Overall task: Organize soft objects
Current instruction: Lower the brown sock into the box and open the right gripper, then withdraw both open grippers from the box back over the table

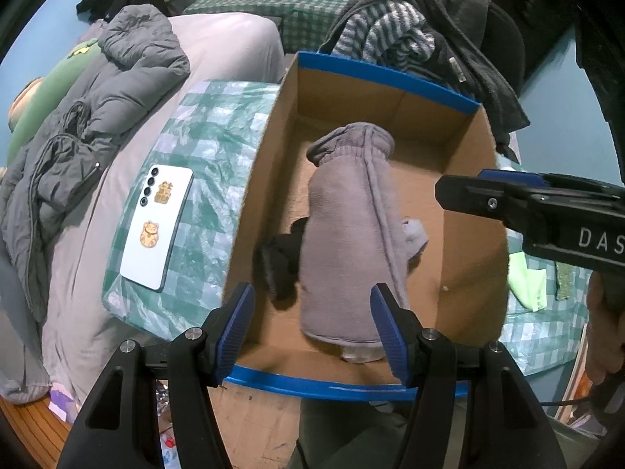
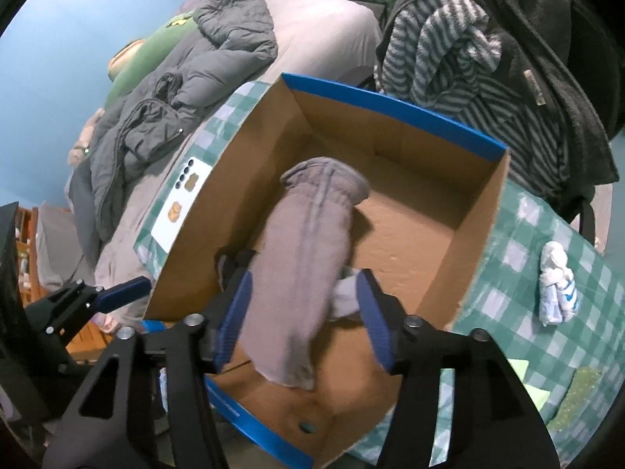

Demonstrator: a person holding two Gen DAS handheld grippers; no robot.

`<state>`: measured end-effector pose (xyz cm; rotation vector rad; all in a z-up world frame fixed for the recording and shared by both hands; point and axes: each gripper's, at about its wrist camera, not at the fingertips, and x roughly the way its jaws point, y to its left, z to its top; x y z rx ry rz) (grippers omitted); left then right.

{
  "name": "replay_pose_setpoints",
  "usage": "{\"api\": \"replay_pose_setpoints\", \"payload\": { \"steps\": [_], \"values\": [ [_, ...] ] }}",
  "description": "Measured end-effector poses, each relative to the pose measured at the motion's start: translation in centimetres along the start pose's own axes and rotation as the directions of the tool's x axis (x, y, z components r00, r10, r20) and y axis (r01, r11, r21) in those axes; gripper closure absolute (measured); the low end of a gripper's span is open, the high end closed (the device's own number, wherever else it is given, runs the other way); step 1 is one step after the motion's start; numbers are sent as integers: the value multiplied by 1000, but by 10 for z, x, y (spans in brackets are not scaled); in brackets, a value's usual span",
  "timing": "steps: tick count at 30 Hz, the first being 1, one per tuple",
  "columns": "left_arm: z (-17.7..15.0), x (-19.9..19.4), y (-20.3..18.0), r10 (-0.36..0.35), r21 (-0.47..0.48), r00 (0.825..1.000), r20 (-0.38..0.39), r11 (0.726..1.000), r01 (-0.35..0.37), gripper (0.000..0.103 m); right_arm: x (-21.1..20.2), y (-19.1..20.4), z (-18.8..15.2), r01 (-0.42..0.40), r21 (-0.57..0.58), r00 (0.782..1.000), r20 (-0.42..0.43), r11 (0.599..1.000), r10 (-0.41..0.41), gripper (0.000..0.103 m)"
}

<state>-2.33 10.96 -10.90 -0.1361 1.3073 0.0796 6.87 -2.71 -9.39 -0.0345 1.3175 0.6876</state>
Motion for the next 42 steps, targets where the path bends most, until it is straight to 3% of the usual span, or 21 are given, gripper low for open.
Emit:
{"api": "replay_pose_setpoints", "payload": {
  "steps": [23, 42],
  "values": [
    [8, -9, -86, -79, 113, 997, -7, 990, 80, 40, -67, -90, -52, 37, 207, 997, 54, 978, -50, 39],
    [13, -4, -188, -114, 285, 993, -44, 951, 122, 40, -114, -204, -127, 103, 441, 989, 52, 892, -139, 39]
  ]
}}
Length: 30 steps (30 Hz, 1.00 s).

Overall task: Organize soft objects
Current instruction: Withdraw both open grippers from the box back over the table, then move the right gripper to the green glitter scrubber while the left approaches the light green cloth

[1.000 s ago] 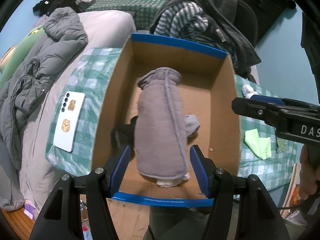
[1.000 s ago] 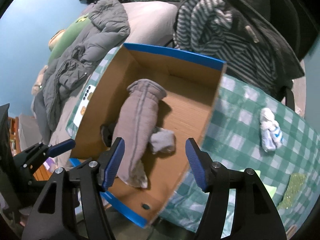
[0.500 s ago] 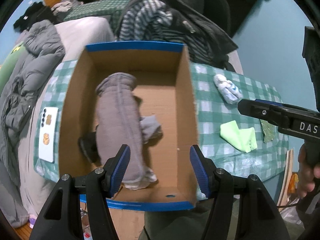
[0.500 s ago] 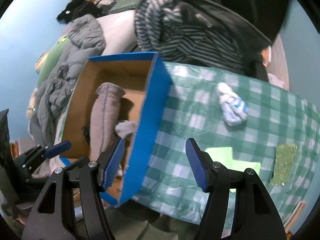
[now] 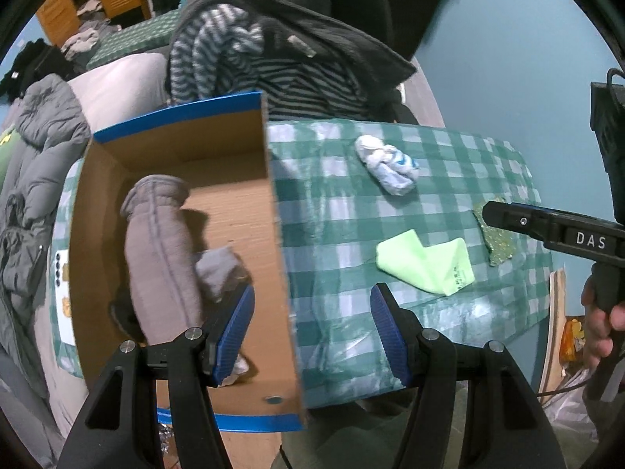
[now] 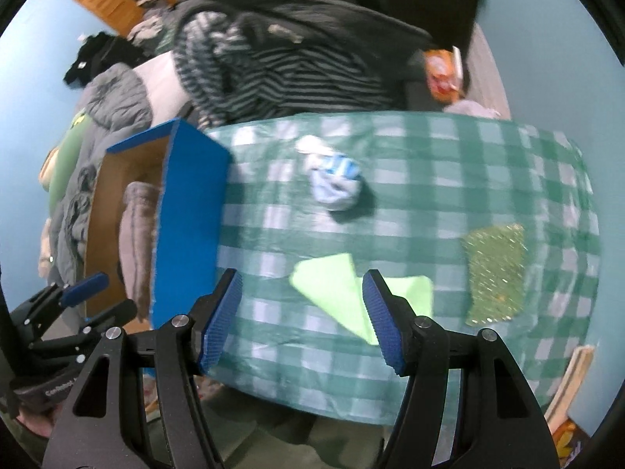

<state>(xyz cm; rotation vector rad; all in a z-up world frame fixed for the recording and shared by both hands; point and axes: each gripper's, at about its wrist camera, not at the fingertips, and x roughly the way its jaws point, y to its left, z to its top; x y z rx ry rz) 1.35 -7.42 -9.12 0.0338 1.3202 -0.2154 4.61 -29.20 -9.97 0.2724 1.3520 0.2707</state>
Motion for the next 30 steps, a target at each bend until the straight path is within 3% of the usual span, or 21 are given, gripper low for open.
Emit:
{"api": "replay_pose_setpoints", "payload": {
  "steps": [6, 22, 30],
  "values": [
    [2, 10, -26, -8, 25, 1000, -13, 1000, 8, 31, -10, -44, -6, 49, 43, 999, 4, 998, -49, 39],
    [8, 59, -89, 18, 101, 995, -101, 995, -8, 30, -7, -131, -23, 143, 74, 989, -36, 987, -140, 39],
    [11, 90, -112, 20, 87, 986, -165, 996, -6, 30, 10, -157, -22, 164, 59, 984, -78, 985, -159, 39]
  ]
}}
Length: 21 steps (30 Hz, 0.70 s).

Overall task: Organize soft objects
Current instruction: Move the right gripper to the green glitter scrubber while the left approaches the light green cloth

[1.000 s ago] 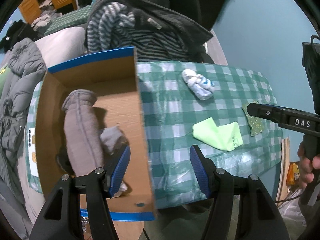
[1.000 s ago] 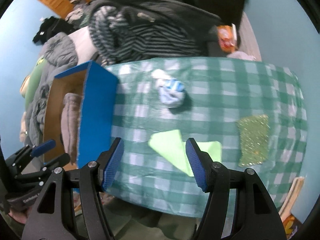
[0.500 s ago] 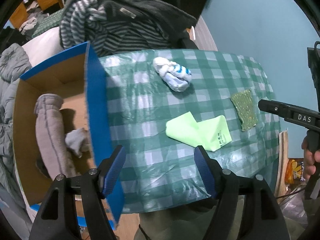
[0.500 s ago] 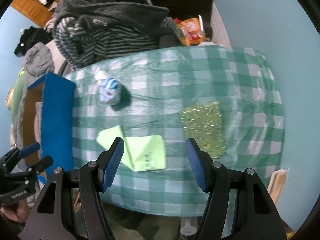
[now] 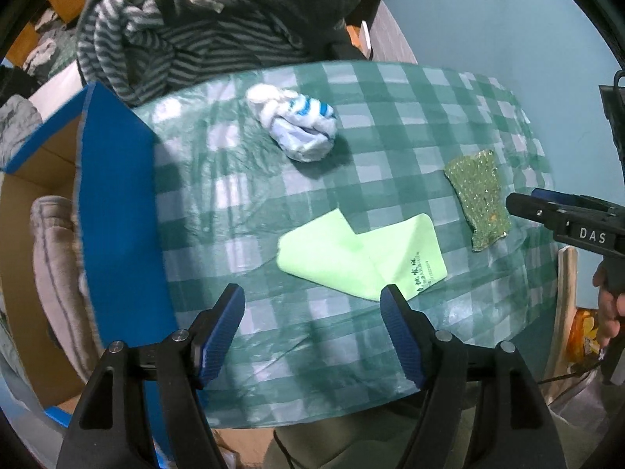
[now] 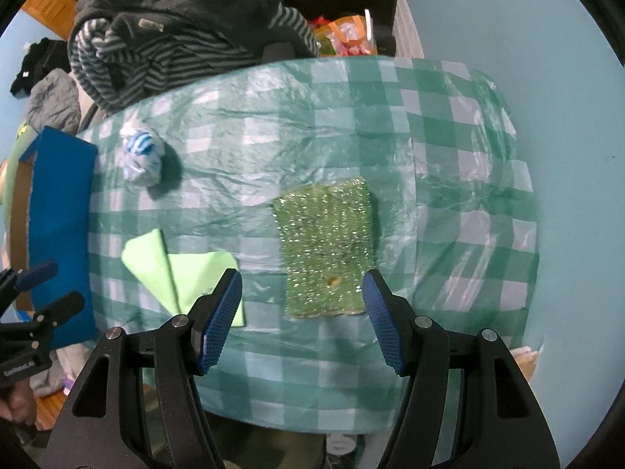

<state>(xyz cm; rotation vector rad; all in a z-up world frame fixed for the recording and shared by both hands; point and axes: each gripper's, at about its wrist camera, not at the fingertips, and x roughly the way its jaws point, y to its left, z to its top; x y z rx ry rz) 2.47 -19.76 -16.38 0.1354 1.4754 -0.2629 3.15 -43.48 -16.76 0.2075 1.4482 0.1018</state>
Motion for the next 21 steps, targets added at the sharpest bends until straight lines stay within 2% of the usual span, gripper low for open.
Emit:
{"api": "replay_pose_setpoints", "payload": {
  "steps": [8, 21],
  "values": [
    [13, 32, -20, 21, 1, 999, -49, 1000, -21, 30, 34, -7, 8, -7, -25, 999, -42, 1000, 5, 39],
    [14, 63, -36, -9, -38, 996, -90, 999, 6, 30, 60, -8, 10, 47, -110, 999, -12, 993, -49, 39]
  ]
}}
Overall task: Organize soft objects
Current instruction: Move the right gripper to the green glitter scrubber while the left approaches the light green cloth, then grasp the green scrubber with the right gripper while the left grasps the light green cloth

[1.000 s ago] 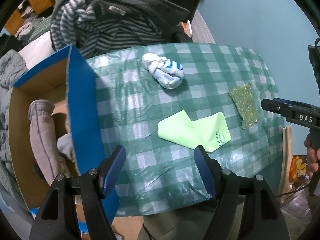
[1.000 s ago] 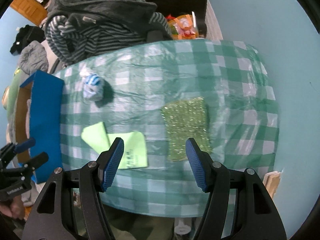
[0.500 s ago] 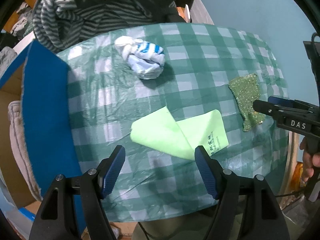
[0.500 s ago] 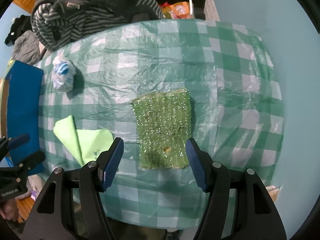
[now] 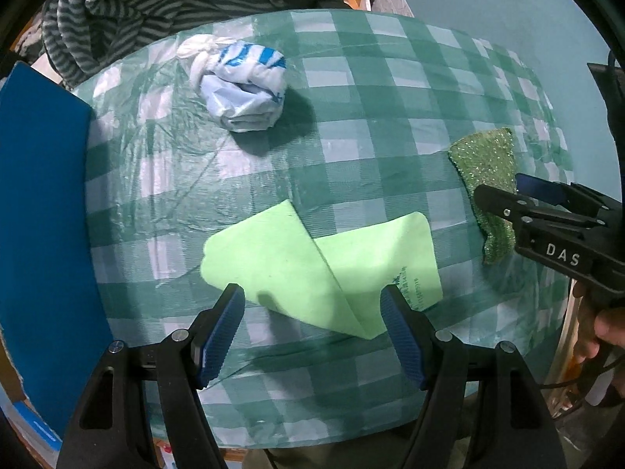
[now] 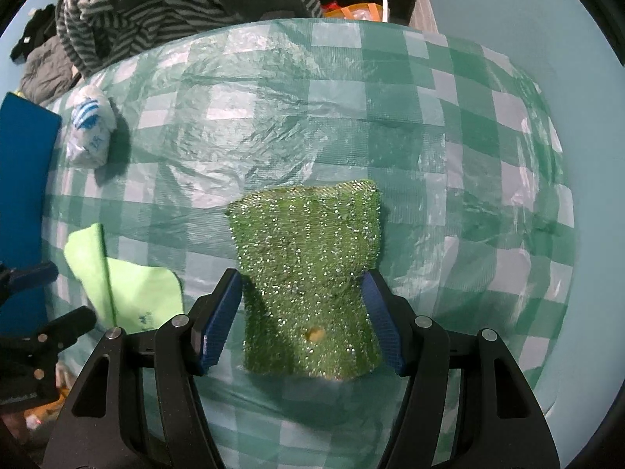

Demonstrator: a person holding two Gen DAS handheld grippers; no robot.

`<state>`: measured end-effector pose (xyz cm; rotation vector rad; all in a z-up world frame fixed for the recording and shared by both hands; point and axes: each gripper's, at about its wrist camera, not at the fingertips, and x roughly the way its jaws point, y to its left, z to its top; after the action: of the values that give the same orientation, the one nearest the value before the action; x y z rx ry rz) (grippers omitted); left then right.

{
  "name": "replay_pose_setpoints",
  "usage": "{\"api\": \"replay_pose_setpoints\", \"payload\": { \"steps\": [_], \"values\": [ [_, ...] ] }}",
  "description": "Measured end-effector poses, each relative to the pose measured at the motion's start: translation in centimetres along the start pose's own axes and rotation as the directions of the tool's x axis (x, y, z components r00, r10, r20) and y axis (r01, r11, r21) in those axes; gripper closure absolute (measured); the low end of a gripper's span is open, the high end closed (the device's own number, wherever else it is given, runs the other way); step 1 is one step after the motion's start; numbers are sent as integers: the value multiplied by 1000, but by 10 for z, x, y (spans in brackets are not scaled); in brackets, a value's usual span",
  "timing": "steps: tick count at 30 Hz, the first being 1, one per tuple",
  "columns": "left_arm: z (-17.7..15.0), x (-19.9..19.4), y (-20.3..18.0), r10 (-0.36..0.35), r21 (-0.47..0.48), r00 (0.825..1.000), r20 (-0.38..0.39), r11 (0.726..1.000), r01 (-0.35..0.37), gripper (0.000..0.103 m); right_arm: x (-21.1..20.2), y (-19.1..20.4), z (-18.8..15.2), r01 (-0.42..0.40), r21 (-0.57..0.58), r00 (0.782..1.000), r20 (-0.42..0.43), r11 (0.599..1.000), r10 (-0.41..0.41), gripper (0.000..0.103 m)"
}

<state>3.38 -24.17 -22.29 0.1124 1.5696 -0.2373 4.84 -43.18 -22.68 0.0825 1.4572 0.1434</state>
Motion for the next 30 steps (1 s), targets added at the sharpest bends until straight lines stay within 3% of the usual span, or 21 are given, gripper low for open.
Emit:
{"api": "replay_pose_setpoints", "payload": {
  "steps": [5, 14, 20, 24, 26, 30],
  "values": [
    [4, 14, -5, 5, -16, 1000, -23, 1000, -5, 30, 1, 3, 0, 30, -42, 999, 21, 999, -29, 39],
    [0, 37, -26, 63, 57, 997, -44, 997, -61, 30, 3, 10, -8, 83, -98, 996, 48, 992, -78, 40],
    [-6, 37, -26, 60, 51, 998, -13, 997, -60, 29, 0, 2, -6, 85, -81, 995, 51, 993, -82, 62],
    [-17, 33, -25, 77, 63, 997, 21, 995, -78, 41, -3, -6, -6, 84, -65, 995, 54, 994, -81, 75],
    [-20, 30, -26, 74, 83, 997, 37, 994, -77, 58, -3, -9, -5, 82, -54, 995, 55, 995, -79, 84],
    [-21, 26, -27, 70, 103, 997, 41, 992, -74, 86, -3, -18, -2, 46, -12, 998, 53, 999, -46, 88]
  ]
}}
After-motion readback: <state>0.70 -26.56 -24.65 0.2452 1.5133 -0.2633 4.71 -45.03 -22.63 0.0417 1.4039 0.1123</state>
